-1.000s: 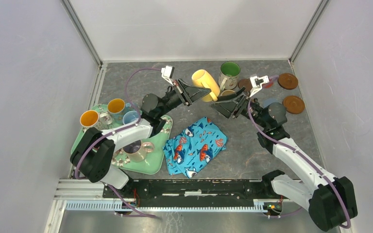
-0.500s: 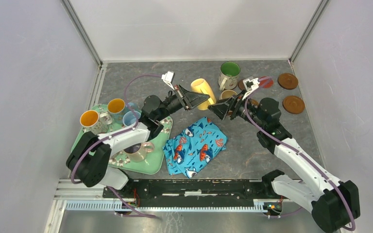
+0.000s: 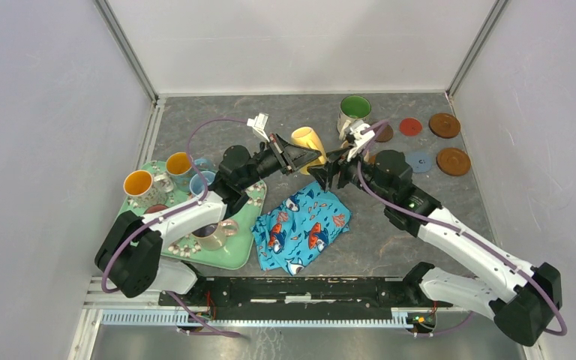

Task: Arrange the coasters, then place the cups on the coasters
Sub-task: Place the cup on the coaster.

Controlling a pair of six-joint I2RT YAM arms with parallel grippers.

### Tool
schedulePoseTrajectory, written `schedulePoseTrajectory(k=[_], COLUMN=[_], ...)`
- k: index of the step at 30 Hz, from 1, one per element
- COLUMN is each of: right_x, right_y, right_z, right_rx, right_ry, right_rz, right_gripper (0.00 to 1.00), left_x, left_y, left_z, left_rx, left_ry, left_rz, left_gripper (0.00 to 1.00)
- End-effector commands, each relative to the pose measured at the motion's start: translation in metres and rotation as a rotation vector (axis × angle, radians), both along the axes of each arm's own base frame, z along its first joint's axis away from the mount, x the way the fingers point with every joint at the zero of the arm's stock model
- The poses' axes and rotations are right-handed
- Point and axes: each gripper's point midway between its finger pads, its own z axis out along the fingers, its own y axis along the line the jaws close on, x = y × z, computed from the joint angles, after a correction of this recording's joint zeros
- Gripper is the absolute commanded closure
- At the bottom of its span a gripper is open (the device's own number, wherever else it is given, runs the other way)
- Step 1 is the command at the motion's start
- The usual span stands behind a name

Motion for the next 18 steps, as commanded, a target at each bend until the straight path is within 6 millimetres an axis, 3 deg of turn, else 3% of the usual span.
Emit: schedulePoseTrajectory(k=[1, 12, 18], right_x=[0.012, 0.017, 0.014], right_y=[-0.001, -0.002, 0.009], right_z=[0.003, 0.002, -0.006], right_rx=[-0.114, -0.152, -0.19], right_ry=[-0.052, -0.056, -0.062], right_rz=[-0.087, -0.137, -0.102], right_gripper=[0.25, 0.32, 0.46], left_x=[-0.006, -0.005, -0.006], left_y=[0.007, 0.009, 0.008], left_z=[0.042, 0.038, 0.039], left_rx=[-0.051, -0.022, -0.018], left_ry=[-0.149, -0.145, -0.134], left_rz=[0.026, 0.042, 0.032], left_gripper=[0.98, 0.98, 0.98])
